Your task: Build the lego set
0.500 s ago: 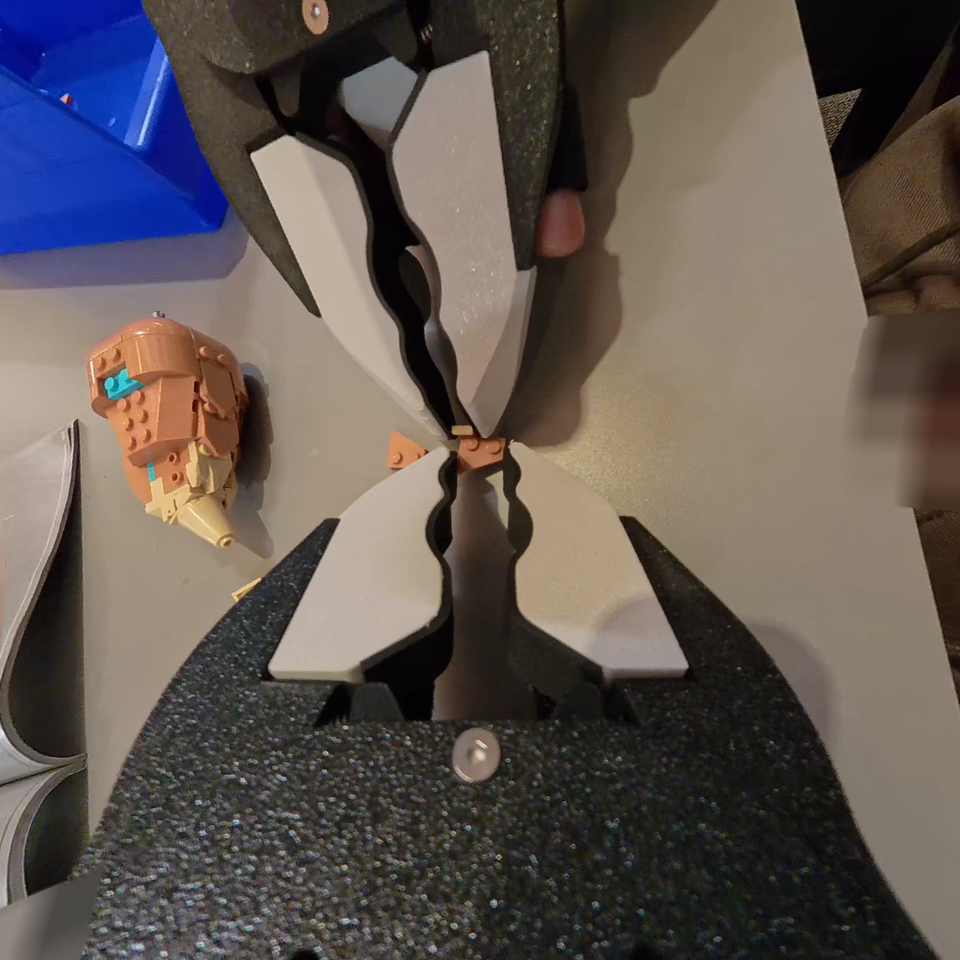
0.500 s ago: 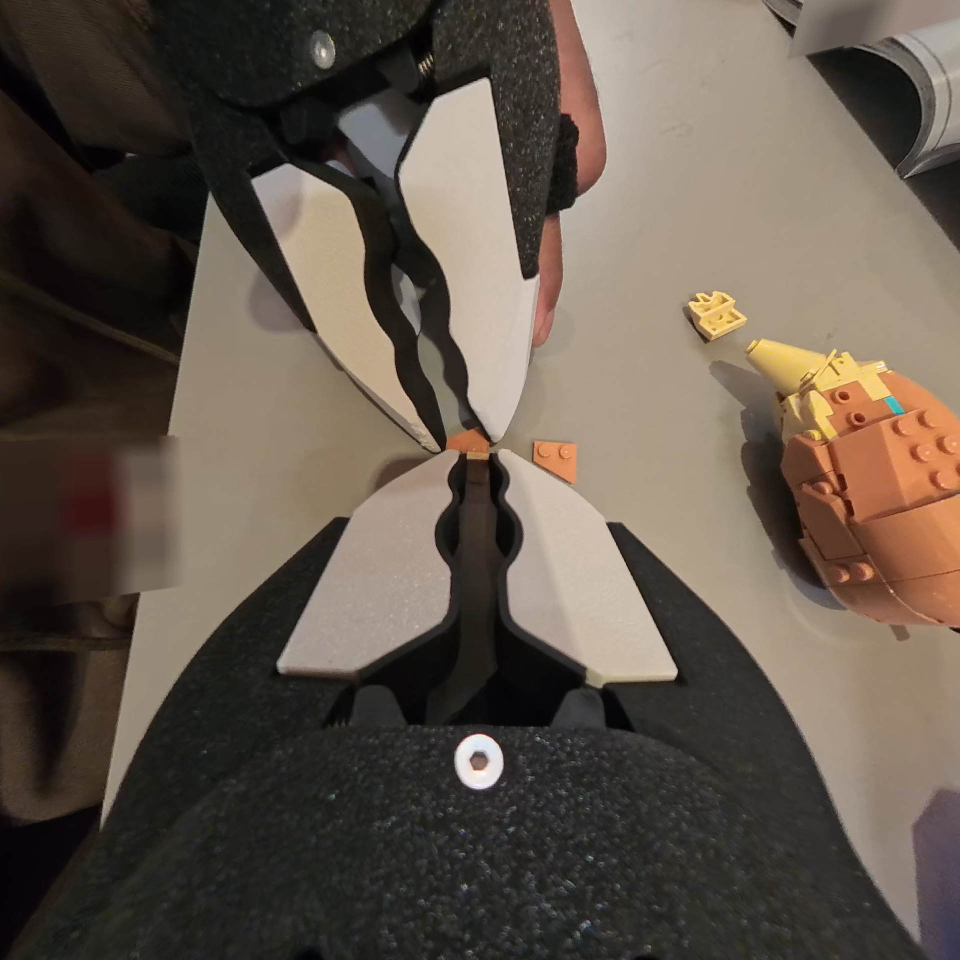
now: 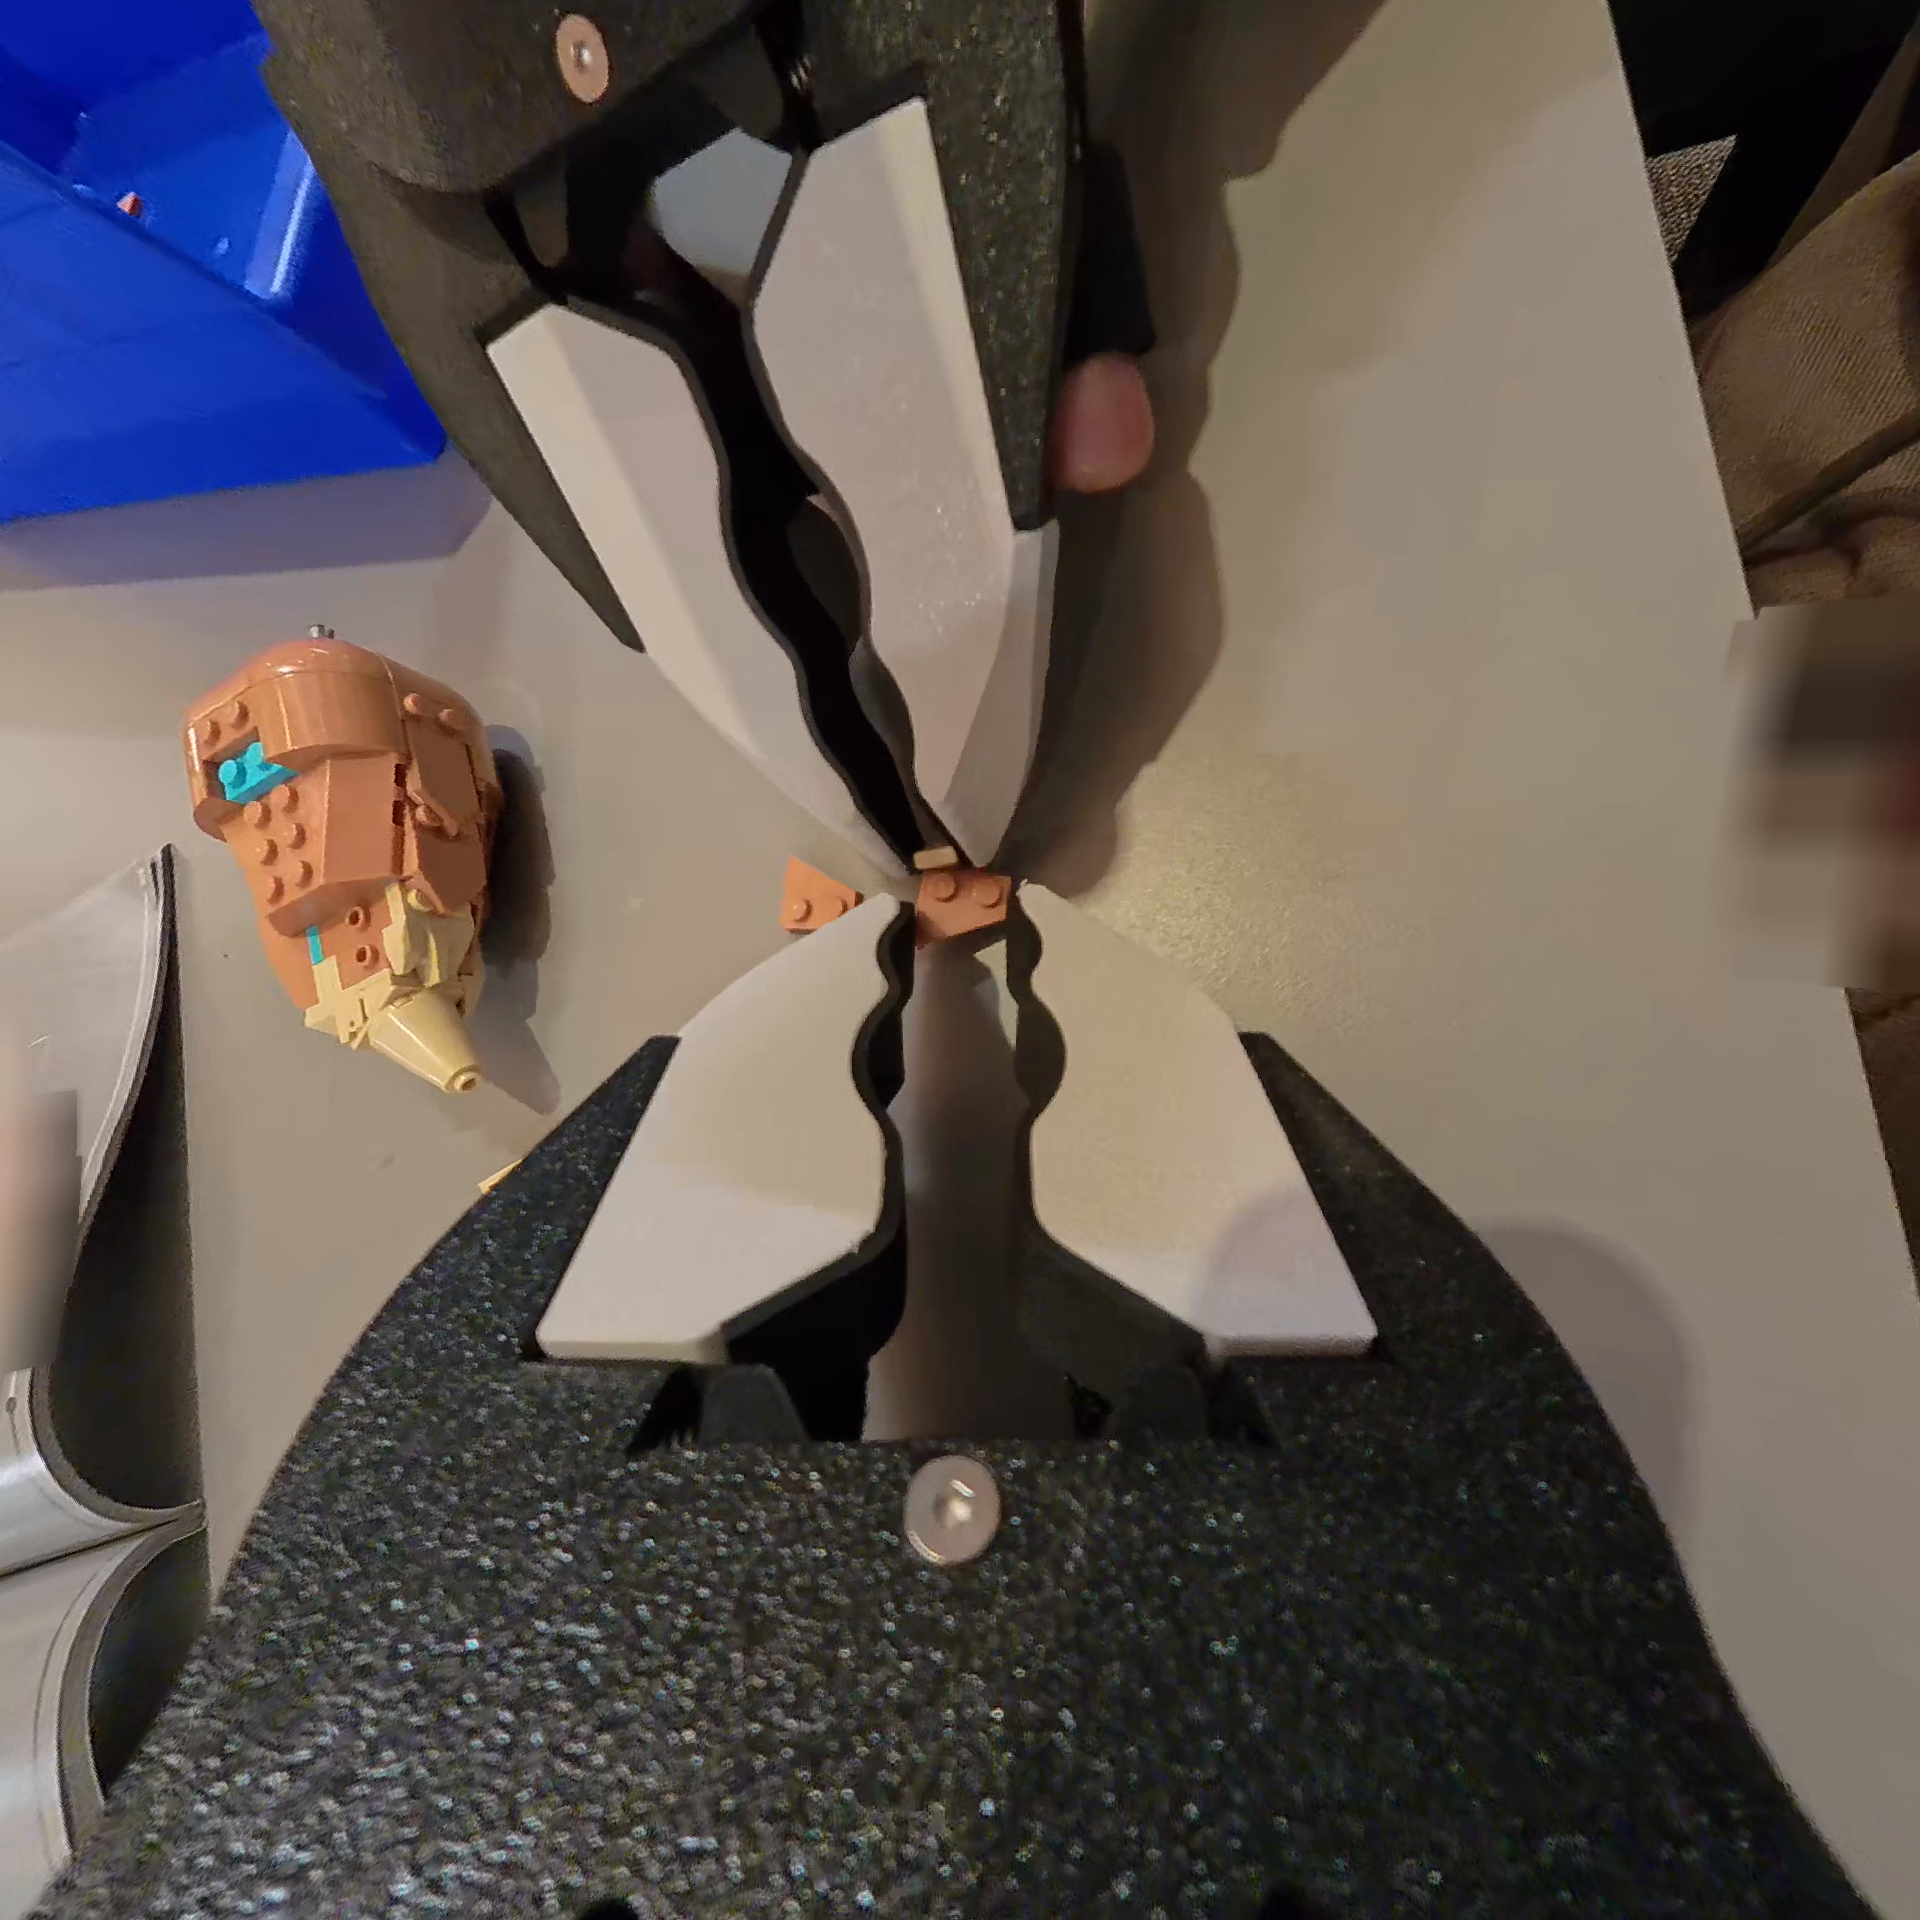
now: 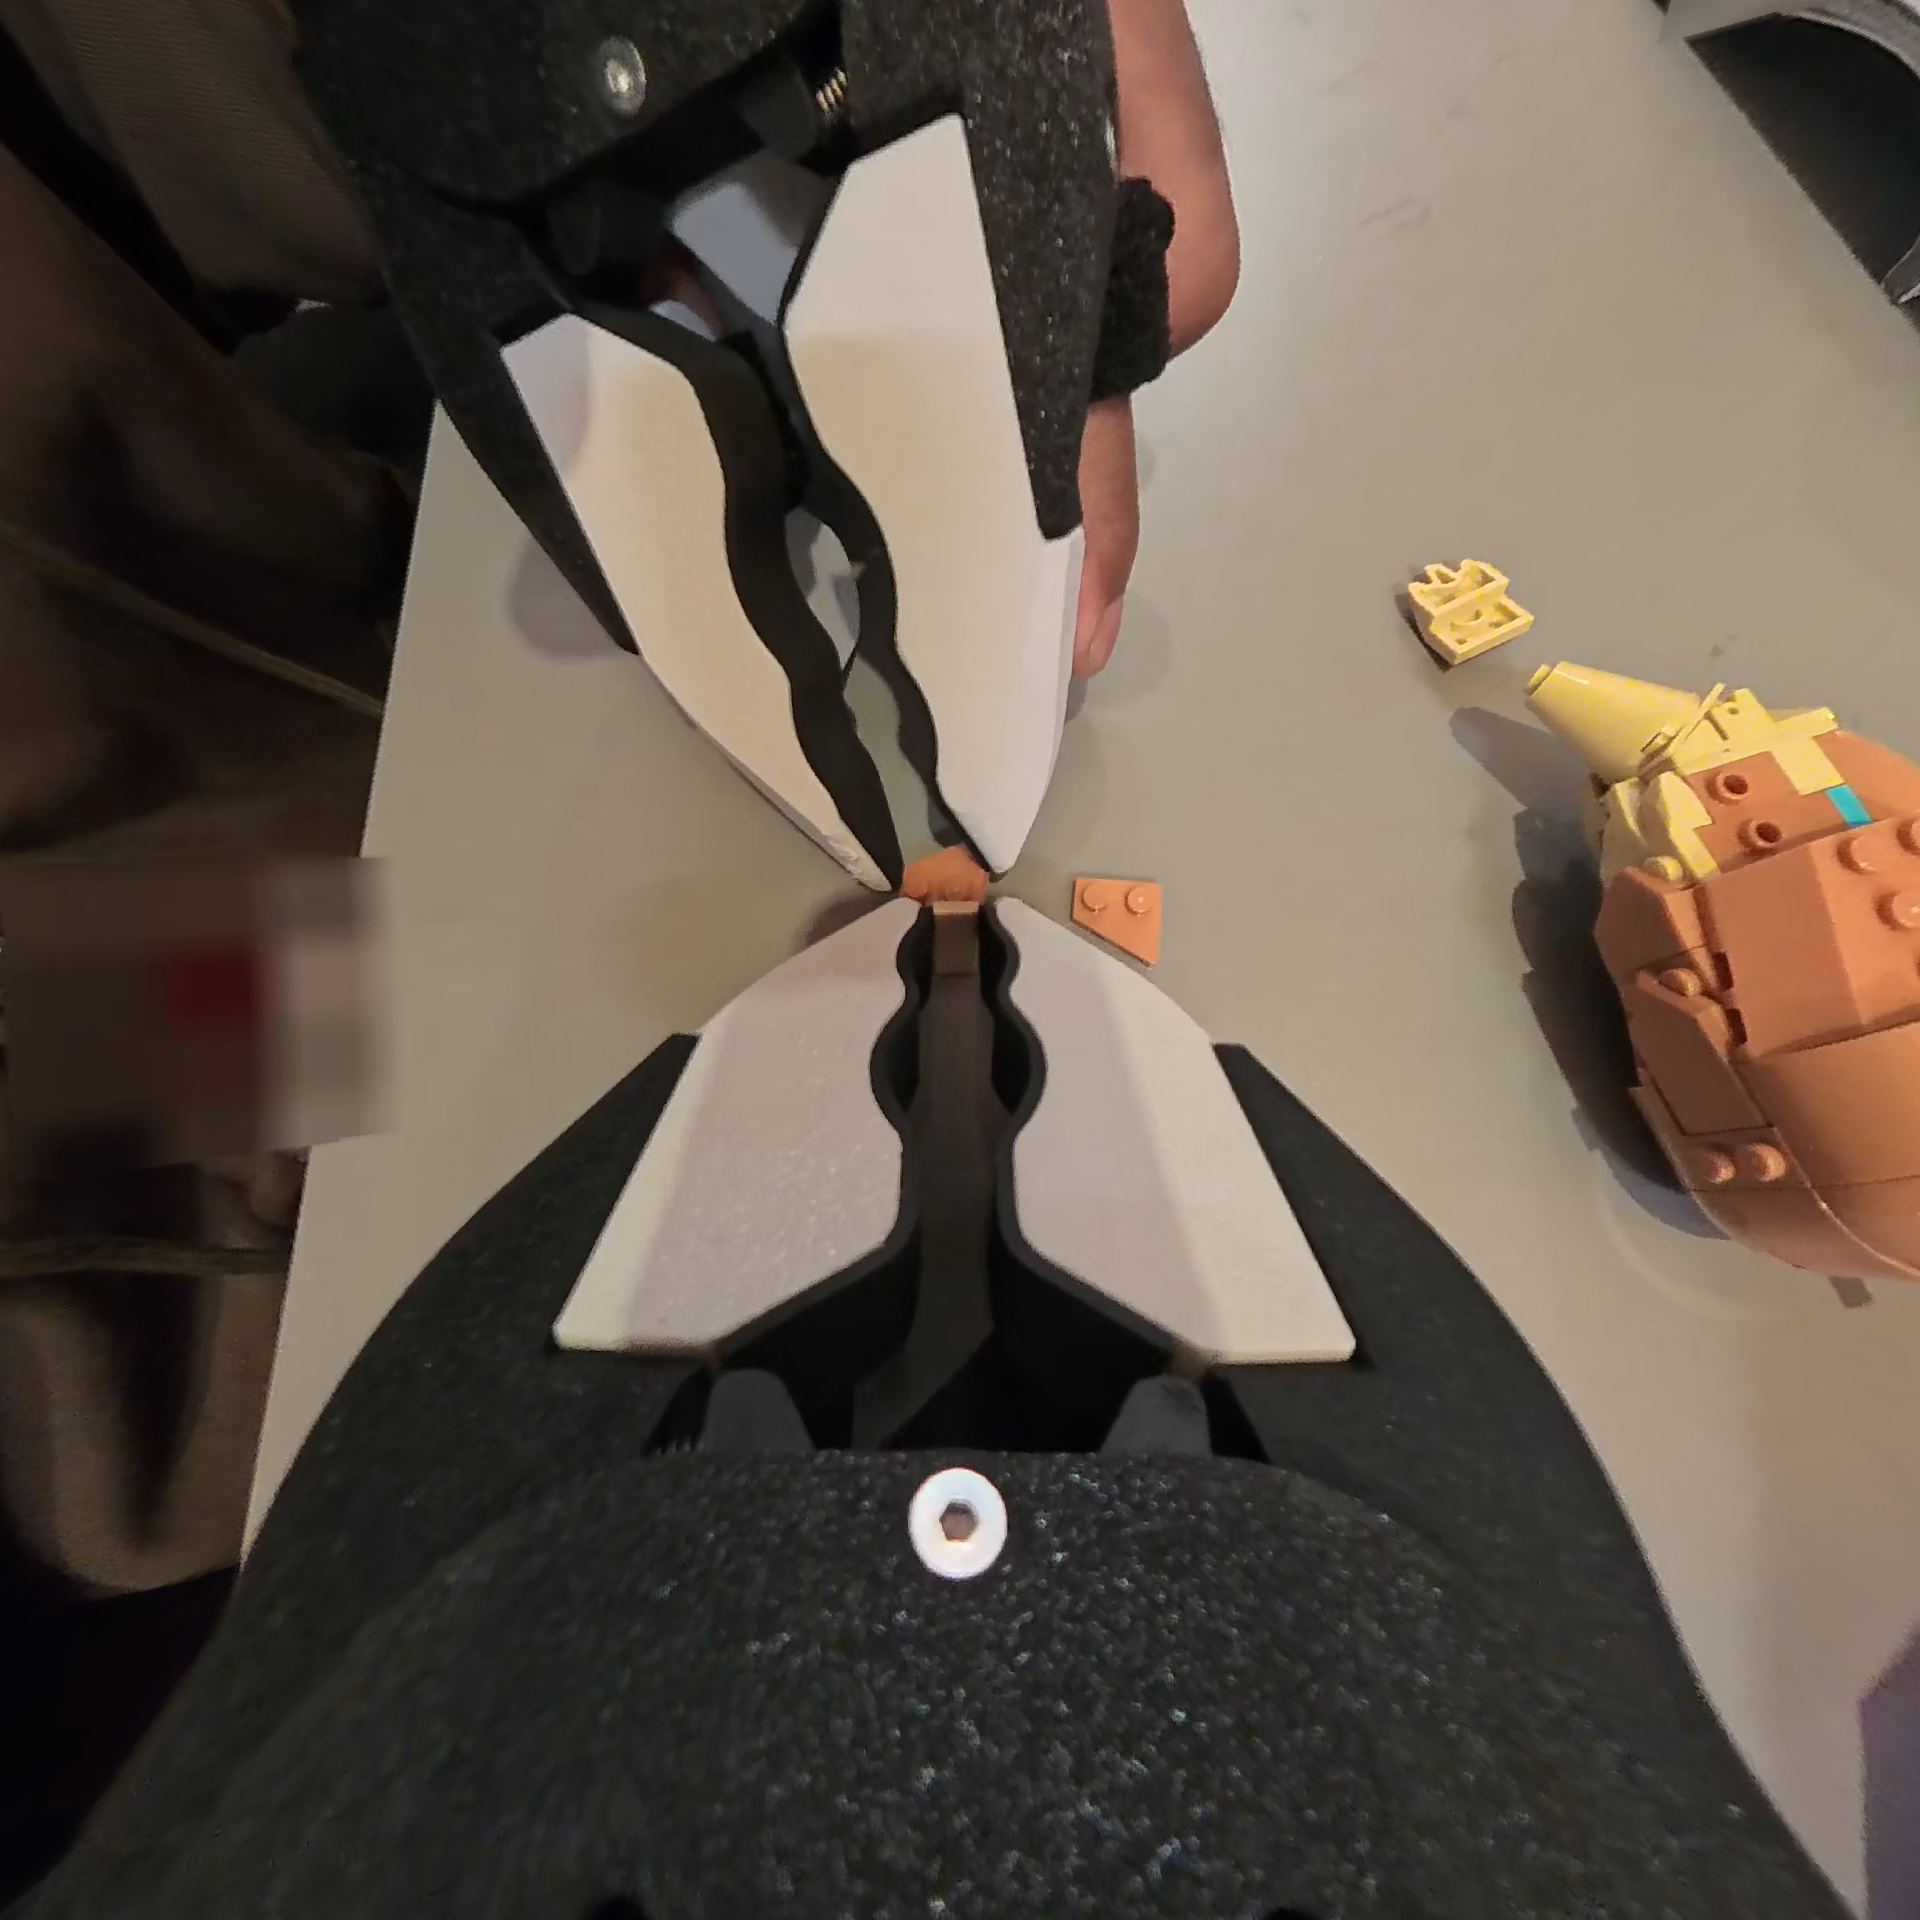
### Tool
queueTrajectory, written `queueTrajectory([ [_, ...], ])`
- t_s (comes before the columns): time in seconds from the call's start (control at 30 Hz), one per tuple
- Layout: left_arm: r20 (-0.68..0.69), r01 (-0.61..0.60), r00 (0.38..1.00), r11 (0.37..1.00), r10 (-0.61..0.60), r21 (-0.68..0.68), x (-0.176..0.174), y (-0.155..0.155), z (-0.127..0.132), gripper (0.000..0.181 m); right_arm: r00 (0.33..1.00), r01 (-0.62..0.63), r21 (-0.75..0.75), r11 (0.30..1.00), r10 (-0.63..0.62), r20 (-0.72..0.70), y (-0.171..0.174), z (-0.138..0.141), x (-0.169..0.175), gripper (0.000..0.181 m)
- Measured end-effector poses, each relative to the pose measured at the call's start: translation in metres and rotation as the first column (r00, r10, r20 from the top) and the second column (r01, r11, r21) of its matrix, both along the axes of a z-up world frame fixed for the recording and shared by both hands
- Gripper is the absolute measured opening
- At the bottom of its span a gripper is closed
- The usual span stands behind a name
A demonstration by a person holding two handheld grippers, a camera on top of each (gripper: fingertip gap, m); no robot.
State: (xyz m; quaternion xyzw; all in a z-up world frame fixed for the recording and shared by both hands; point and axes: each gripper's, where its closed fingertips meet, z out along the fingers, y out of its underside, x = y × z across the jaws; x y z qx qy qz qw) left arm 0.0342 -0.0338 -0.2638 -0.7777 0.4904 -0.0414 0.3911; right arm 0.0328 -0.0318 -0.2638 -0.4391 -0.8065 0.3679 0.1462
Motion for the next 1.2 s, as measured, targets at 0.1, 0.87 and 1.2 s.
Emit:
queueTrajectory([
  [0.1, -0.006, 0.002, 1.0, 1.0, -0.002, 0.001, -0.0004, 0.0006, 0.0, 0.017, 1.0, -0.006, -0.005, 1.0, 0.006, 0.007, 0.0006, -0.0002, -0.0003, 0.009],
  [0.87, -0.061, 0.005, 0.998, 1.0, -0.007, -0.03, 0.0011, 0.0022, -0.0002, 0.016, 0.999, -0.018, -0.036, 0.999, 0.019, 0.029, 0.0011, -0.0008, 0.0005, 0.009],
  [1.2, -0.108, 0.018, 0.994, 1.0, -0.018, 0.0, 0.0018, 0.003, -0.0005, 0.016, 0.999, -0.021, -0.058, 0.998, 0.024, 0.038, 0.0014, 0.0004, 0.0015, 0.009],
])
